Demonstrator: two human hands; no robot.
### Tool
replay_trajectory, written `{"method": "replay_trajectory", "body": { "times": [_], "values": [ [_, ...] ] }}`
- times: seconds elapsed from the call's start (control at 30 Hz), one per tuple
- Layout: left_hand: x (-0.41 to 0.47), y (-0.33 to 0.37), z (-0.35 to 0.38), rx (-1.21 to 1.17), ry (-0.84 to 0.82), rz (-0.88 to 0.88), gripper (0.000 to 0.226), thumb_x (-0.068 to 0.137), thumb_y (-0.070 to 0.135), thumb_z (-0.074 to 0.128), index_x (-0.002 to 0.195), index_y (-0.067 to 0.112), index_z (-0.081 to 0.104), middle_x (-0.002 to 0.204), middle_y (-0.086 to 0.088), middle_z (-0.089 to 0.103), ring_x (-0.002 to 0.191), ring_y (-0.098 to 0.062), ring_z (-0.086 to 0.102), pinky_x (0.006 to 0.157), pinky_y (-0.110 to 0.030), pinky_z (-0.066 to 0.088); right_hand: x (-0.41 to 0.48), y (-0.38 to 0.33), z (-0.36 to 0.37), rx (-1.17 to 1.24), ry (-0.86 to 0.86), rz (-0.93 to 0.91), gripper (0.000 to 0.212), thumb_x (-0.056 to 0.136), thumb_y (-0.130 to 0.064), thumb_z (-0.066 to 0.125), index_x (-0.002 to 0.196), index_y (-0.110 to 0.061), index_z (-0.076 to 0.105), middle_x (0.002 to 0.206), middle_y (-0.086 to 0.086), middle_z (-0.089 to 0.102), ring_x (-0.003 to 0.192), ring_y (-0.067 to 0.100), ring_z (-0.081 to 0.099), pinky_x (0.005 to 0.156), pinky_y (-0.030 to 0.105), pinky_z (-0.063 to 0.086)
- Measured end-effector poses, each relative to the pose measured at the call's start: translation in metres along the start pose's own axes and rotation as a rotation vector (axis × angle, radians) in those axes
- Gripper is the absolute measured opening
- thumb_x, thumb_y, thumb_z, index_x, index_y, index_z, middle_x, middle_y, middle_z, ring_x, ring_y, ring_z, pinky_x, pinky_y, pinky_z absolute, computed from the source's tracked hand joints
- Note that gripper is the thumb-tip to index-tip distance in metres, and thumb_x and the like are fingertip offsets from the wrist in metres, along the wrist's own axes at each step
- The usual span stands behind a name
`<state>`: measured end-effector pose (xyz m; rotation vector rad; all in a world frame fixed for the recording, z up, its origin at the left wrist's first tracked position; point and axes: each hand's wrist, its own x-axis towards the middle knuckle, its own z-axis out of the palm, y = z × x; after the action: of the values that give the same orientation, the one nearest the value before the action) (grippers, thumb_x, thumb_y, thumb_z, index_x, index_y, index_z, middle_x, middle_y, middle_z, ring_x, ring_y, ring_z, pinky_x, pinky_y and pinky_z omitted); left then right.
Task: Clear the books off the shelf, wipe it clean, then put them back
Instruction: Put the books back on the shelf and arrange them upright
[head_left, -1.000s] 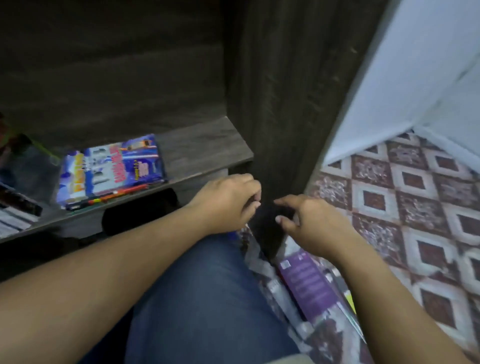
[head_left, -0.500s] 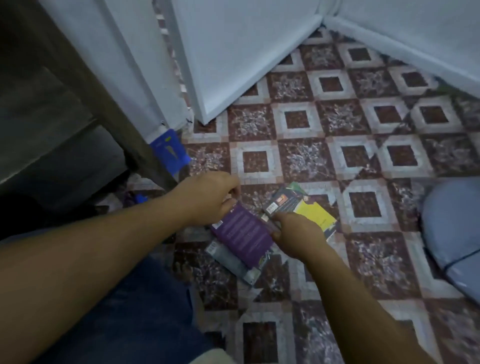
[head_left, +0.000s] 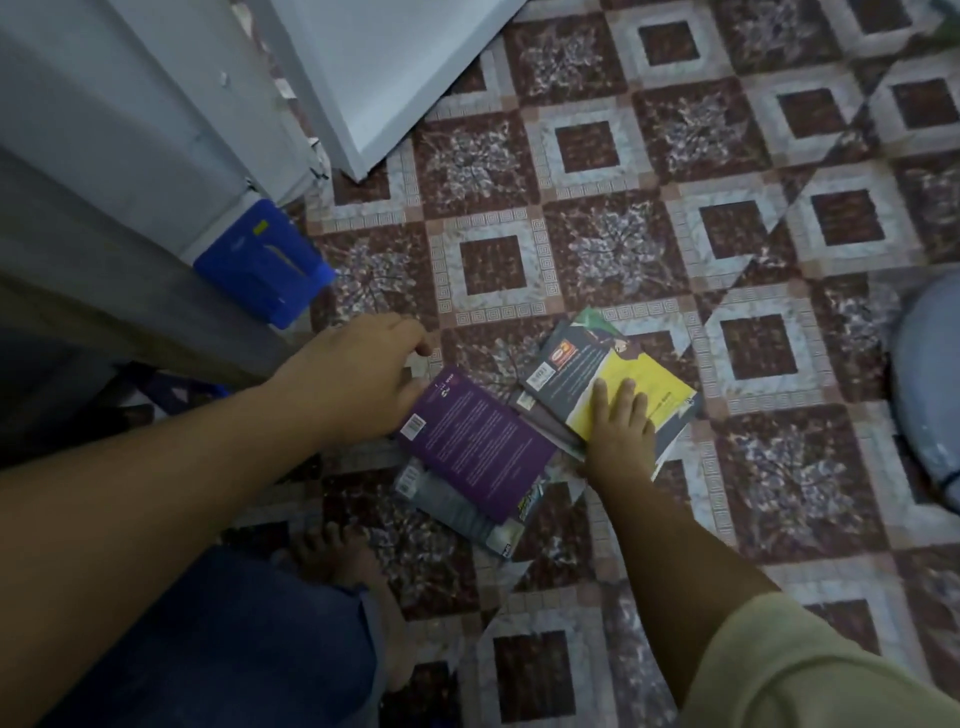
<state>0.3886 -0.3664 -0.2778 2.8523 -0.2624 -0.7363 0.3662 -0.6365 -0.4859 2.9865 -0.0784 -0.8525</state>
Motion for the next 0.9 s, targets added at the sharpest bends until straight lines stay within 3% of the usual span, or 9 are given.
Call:
{"method": "replay_trajectory", "body": {
  "times": [0.23, 0.4, 0.53, 0.6, 0.67, 0.77, 0.9],
  "values": [
    [0.002, 0.001, -0.001, 0.081, 0.016, -0.015, 0.035, 0.094, 0.042, 0.051, 0.126, 0.028, 0.046, 0.128, 0.005, 0.052, 0.115, -0.016, 0.049, 0.094, -0.038, 0.04, 0.007, 0.001, 0.015, -0.031, 0.051, -0.067, 0.079, 0.099, -0.011, 0.045, 0.151, -0.01, -0.015, 0.156, 0.029, -0.007, 0.144, 0.047, 0.006, 0.114, 0.046, 0.027],
    [-0.002, 0.004, -0.002, 0.097, -0.011, 0.001, 0.034, 0.094, 0.04, 0.051, 0.126, 0.029, 0.045, 0.126, 0.006, 0.053, 0.113, -0.015, 0.051, 0.096, -0.038, 0.043, 0.007, -0.004, 0.0, -0.066, -0.034, -0.106, 0.071, 0.099, -0.008, 0.042, 0.152, -0.005, -0.005, 0.153, 0.036, 0.004, 0.139, 0.052, 0.018, 0.106, 0.049, 0.037],
    [-0.014, 0.01, -0.009, 0.026, -0.081, 0.03, 0.031, 0.095, 0.037, 0.052, 0.124, 0.031, 0.042, 0.123, 0.008, 0.05, 0.107, -0.013, 0.051, 0.09, -0.039, 0.048, 0.021, 0.007, -0.039, 0.054, -0.185, -0.128, 0.064, 0.097, -0.012, 0.047, 0.151, -0.013, 0.013, 0.154, 0.027, 0.018, 0.133, 0.044, 0.036, 0.096, 0.045, 0.042],
    [-0.026, 0.014, -0.017, 0.001, -0.074, 0.044, 0.032, 0.095, 0.037, 0.052, 0.124, 0.032, 0.041, 0.122, 0.01, 0.049, 0.105, -0.012, 0.051, 0.089, -0.038, 0.048, 0.02, 0.015, -0.067, 0.075, -0.208, -0.148, 0.059, 0.095, -0.014, 0.053, 0.148, -0.015, 0.027, 0.14, 0.021, 0.044, 0.117, 0.038, 0.052, 0.082, 0.039, 0.046],
    [-0.034, 0.016, -0.02, -0.013, -0.06, 0.061, 0.033, 0.096, 0.038, 0.052, 0.126, 0.033, 0.041, 0.123, 0.011, 0.047, 0.106, -0.011, 0.05, 0.09, -0.036, 0.048, 0.012, 0.018, -0.087, 0.083, -0.148, -0.137, 0.044, 0.094, -0.014, 0.051, 0.138, -0.016, 0.044, 0.121, 0.016, 0.059, 0.104, 0.034, 0.059, 0.077, 0.037, 0.048],
    [-0.052, 0.017, -0.032, -0.041, 0.013, 0.067, 0.034, 0.095, 0.039, 0.052, 0.127, 0.033, 0.041, 0.126, 0.01, 0.047, 0.11, -0.011, 0.05, 0.09, -0.038, 0.049, -0.015, 0.007, -0.129, 0.055, -0.094, -0.147, 0.03, 0.093, -0.012, 0.048, 0.121, -0.014, 0.056, 0.109, 0.013, 0.063, 0.095, 0.03, 0.062, 0.076, 0.035, 0.049],
    [-0.077, 0.025, -0.052, -0.025, 0.126, 0.07, 0.044, 0.095, 0.036, 0.054, 0.135, 0.03, 0.037, 0.132, 0.006, 0.045, 0.116, -0.015, 0.048, 0.092, -0.036, 0.048, -0.076, -0.017, -0.19, -0.008, -0.124, -0.306, 0.027, 0.087, -0.011, 0.058, 0.114, -0.013, 0.059, 0.106, 0.01, 0.065, 0.093, 0.026, 0.063, 0.072, 0.032, 0.048]
  ]
}}
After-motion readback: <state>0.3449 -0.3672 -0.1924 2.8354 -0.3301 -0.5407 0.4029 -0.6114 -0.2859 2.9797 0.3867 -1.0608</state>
